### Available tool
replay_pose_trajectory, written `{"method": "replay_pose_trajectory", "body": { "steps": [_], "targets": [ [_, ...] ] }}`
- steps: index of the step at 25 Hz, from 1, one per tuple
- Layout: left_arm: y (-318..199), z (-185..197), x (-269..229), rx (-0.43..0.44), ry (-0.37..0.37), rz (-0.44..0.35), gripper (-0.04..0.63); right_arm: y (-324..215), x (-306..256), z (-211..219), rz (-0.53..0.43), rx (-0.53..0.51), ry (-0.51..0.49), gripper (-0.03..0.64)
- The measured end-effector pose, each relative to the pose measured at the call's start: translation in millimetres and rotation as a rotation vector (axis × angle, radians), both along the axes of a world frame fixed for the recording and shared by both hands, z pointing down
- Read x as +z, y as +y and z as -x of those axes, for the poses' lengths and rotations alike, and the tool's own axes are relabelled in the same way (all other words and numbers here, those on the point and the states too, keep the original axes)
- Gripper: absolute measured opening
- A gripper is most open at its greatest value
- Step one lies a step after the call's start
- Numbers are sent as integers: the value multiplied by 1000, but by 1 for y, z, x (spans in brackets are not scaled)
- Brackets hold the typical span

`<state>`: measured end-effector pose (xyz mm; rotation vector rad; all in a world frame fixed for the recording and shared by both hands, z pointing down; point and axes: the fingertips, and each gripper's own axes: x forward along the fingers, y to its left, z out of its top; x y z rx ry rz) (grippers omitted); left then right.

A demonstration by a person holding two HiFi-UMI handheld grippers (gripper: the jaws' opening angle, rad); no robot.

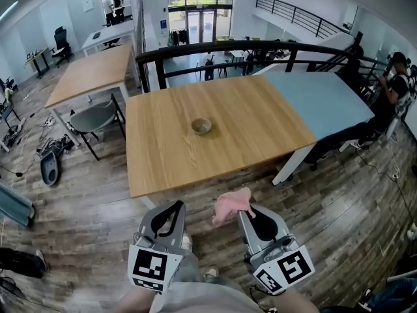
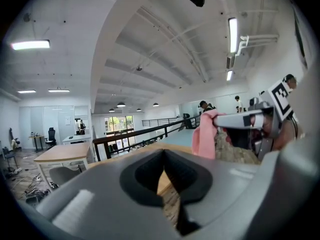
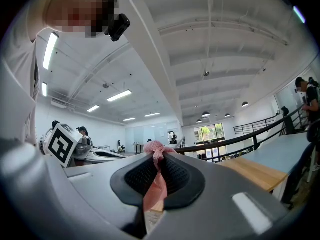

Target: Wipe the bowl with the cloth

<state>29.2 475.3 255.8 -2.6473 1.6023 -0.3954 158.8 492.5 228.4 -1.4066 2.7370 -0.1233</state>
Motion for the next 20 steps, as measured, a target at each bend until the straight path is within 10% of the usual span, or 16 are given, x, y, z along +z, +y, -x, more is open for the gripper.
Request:
{"method": "replay_pose_trajectory", "body": {
  "steps": [20],
  "targets": [
    [-181, 36, 29, 30, 48, 35, 0, -176, 20, 46, 5, 16, 51, 23]
  ]
}}
